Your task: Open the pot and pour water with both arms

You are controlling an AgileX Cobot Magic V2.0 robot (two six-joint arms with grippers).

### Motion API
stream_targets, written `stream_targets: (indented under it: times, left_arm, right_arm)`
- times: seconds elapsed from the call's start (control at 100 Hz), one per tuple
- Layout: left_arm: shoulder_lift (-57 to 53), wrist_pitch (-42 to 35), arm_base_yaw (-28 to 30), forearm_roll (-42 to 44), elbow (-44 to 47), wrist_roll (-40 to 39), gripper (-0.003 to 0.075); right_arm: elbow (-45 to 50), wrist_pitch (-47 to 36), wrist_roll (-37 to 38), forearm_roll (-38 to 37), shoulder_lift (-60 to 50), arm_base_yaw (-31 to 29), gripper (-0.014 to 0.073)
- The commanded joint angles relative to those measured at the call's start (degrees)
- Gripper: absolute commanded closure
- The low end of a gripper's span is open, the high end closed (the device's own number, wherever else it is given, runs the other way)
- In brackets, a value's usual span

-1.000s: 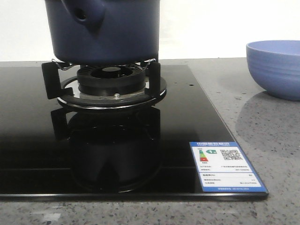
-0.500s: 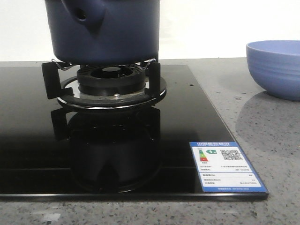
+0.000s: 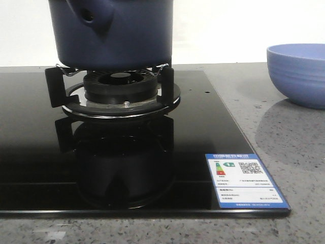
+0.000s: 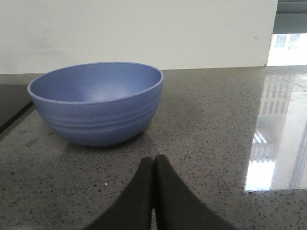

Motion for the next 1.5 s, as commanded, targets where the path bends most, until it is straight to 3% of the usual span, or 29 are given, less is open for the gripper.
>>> stream_targets:
  times: [0.0,0.13,0.34,0.46,0.65,0.81,0.92,1.09,1.24,1.34,1.49]
  left_arm:
    - [-1.46,-3.96,-0.32,-0.51,2.0,-0.61,0.0741]
    - [-1.46,-4.98,-0.32,-4.18,2.0,-0.61,0.0741]
    - [-1.46,-6.65,-0.32,-25.6,1.9,-0.61,0.0741]
    - [-1.46,-6.54,-0.32,-36.32,1.78,-0.61,0.0741]
    - [-1.31,0.2,-0.32,-35.73,-3.71,2.06,0.0741]
    - [3.91,13.75,-0.32,-34.23,-14.78,16.71,0.0741]
    - [9.93,23.18,-1.49,-36.39,-23.1,29.38,0.0741]
    - [16.44,23.06,-8.91,-38.88,-30.48,35.76,0.0741]
    - [21.47,21.67,-13.77,-38.88,-34.86,39.46,0.0737]
    - [25.12,20.71,-15.77,-38.88,-37.28,39.58,0.0685]
    - [31.13,19.53,-17.31,-39.68,-40.6,42.23,0.0498]
  right_arm:
    - [1.44,-5.22,0.0,0.06,-1.01,0.11,0.0637]
    - [1.44,-5.49,0.0,5.52,-1.01,0.11,0.0637]
    - [1.34,-8.42,0.0,26.34,-1.01,0.11,0.0637]
    - [1.02,-8.15,0.0,32.86,-1.01,0.11,0.0637]
    - [-6.18,1.59,-2.82,30.24,-0.6,0.11,0.0636]
    - [-15.73,13.37,-10.33,26.07,6.04,0.11,0.0636]
    - [-21.18,15.5,-15.61,25.9,11.34,2.94,0.0637]
    - [-27.1,17.87,-22.49,25.81,17.63,7.19,0.0637]
    - [-30.47,19.02,-22.98,25.81,20.95,10.4,0.063]
    - [-31.97,18.27,-23.11,25.81,21.71,10.86,0.0546]
    - [-32.94,17.08,-23.11,25.81,22.22,10.86,0.0219]
